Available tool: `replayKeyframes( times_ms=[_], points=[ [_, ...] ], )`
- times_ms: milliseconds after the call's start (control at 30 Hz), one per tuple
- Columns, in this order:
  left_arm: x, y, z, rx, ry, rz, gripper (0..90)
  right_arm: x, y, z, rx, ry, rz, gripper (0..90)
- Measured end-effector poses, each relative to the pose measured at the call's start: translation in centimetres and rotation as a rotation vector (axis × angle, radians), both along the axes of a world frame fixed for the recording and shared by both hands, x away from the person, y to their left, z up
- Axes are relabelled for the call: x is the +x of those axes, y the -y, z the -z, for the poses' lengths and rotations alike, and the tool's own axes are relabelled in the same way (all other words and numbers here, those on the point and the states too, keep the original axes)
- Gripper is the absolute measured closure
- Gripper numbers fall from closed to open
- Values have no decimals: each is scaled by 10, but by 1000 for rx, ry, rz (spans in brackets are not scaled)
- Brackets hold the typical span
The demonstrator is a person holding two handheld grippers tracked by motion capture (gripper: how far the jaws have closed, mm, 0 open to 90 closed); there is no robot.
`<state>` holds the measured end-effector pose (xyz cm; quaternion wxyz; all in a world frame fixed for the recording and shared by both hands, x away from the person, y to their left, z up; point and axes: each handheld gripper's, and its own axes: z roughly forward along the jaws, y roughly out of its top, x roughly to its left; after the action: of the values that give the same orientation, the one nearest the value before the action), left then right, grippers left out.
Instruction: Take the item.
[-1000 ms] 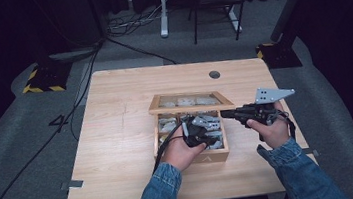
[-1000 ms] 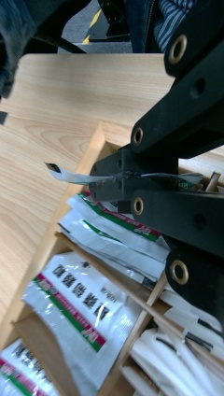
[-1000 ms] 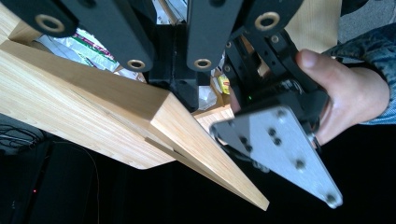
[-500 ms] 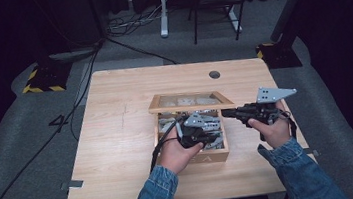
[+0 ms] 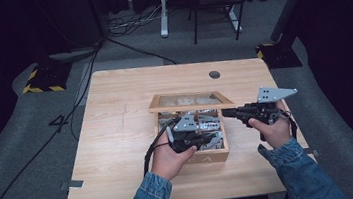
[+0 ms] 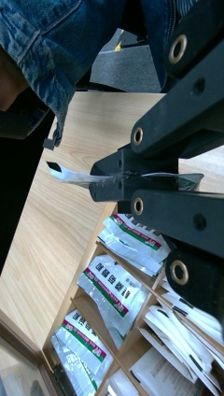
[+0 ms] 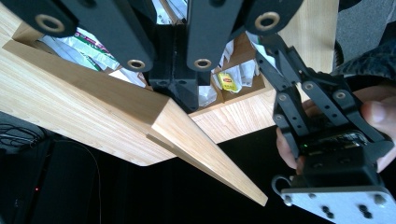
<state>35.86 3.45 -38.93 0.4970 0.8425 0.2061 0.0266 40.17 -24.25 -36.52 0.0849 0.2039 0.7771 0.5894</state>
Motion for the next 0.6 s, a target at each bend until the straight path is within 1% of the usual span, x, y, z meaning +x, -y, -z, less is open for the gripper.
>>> replayKeyframes(
  times_ms=[133, 400, 433, 533, 600],
  points=[
    [-5, -5, -3, -15, 12, -10, 899, 0, 0, 0, 0, 0, 1, 900],
    [-13, -21, -9, -21, 21, -40, 899, 0, 0, 0, 1, 0, 0, 900],
    [-14, -23, -9, -23, 20, -45, 898, 0, 0, 0, 1, -1, 1, 900],
    [-16, -31, -11, -48, -9, -65, 898, 0, 0, 0, 1, 0, 1, 900],
    [-17, -36, -13, -50, -8, -77, 898, 0, 0, 0, 1, -2, 1, 900]
  ],
)
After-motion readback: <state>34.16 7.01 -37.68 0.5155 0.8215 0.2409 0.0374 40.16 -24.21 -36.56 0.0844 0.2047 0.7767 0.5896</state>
